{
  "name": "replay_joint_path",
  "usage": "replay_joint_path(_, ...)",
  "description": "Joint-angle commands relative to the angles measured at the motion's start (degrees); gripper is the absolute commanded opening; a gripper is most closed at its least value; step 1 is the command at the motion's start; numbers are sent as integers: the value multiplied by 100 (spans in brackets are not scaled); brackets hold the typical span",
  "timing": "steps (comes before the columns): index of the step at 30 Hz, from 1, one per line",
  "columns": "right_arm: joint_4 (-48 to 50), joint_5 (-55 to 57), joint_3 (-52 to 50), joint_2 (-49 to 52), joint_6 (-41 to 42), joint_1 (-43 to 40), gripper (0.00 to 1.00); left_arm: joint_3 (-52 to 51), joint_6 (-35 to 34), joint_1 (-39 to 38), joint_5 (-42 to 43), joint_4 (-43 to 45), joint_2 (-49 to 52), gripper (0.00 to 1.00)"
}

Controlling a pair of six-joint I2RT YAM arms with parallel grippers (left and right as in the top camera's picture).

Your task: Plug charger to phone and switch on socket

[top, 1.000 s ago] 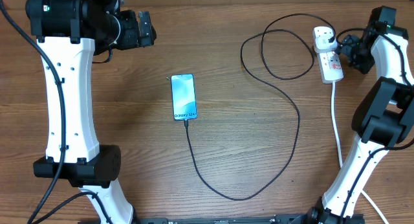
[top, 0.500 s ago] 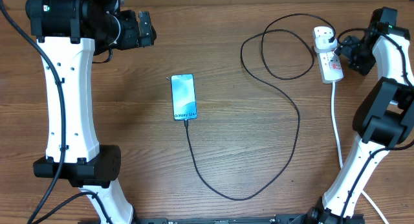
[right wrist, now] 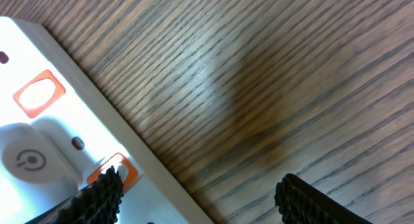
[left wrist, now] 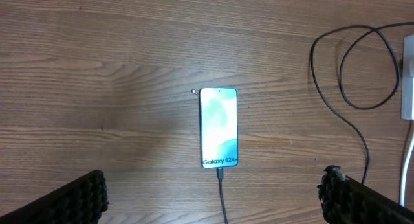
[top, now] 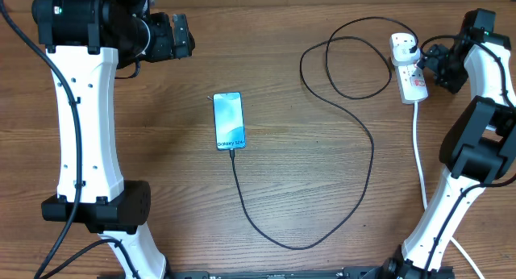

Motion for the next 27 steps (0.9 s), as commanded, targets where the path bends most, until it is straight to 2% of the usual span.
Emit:
replay_joint_path(1,33,264,-24,92,129,37,76,79,70,-48,-63,-15,-85,100)
replay_joint_path(27,76,-153,-24,92,96,83,76,79,70,-48,-63,-15,-85,100)
